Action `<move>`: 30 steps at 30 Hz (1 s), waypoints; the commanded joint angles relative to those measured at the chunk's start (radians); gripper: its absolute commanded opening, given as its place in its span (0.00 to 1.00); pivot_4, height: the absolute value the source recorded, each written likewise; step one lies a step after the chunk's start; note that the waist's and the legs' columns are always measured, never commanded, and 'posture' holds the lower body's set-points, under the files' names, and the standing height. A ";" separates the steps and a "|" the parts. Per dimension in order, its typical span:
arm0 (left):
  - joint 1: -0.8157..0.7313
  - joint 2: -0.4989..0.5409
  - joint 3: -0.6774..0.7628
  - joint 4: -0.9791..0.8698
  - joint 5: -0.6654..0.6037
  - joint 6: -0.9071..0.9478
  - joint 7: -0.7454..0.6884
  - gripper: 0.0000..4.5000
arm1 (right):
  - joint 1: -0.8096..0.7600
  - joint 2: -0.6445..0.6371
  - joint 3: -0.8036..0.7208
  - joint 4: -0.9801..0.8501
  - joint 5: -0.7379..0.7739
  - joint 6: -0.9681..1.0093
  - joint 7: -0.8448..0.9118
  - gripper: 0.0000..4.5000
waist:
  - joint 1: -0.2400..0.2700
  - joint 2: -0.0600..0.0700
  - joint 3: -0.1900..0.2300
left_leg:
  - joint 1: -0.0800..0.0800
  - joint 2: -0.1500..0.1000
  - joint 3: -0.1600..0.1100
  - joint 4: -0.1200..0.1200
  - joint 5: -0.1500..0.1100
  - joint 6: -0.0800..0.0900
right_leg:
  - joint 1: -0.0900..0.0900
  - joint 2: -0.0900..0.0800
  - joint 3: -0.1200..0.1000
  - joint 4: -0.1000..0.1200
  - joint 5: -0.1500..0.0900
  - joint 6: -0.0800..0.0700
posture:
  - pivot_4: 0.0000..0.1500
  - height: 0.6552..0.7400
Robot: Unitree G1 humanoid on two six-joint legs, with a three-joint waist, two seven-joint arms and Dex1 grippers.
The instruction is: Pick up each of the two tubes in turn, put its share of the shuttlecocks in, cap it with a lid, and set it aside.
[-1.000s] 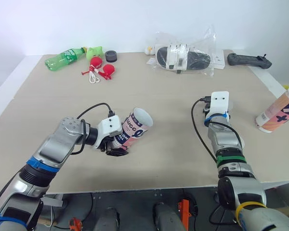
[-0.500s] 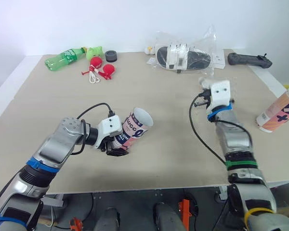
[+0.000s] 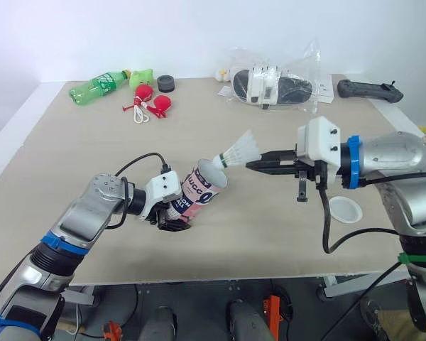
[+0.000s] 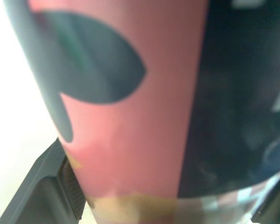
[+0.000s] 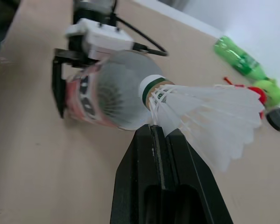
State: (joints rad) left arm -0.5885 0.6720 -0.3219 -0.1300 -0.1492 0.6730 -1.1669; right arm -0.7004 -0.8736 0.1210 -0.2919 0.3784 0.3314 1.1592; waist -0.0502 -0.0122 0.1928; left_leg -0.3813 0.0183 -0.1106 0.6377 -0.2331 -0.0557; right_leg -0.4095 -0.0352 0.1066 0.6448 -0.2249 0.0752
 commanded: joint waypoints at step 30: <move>0.005 -0.040 -0.063 0.050 -0.002 -0.040 -0.014 0.82 | 0.080 -0.107 -0.311 -0.026 0.239 0.448 -0.120 1.00 | 0.003 0.002 -0.001 | 0.000 -0.004 0.001 0.000 0.000 0.000 | 0.000 -0.005 0.000 0.000 -0.001 0.002 | 1.00 1.00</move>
State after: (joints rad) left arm -0.5977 0.6523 -0.3303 -0.0929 -0.1553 0.6339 -1.1703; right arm -0.5874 -0.9782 -0.1727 -0.2630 0.5733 0.7664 1.0383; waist -0.0476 -0.0105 0.1920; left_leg -0.3810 0.0141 -0.1101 0.6380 -0.2327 -0.0551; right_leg -0.4090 -0.0398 0.1067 0.6451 -0.2252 0.0774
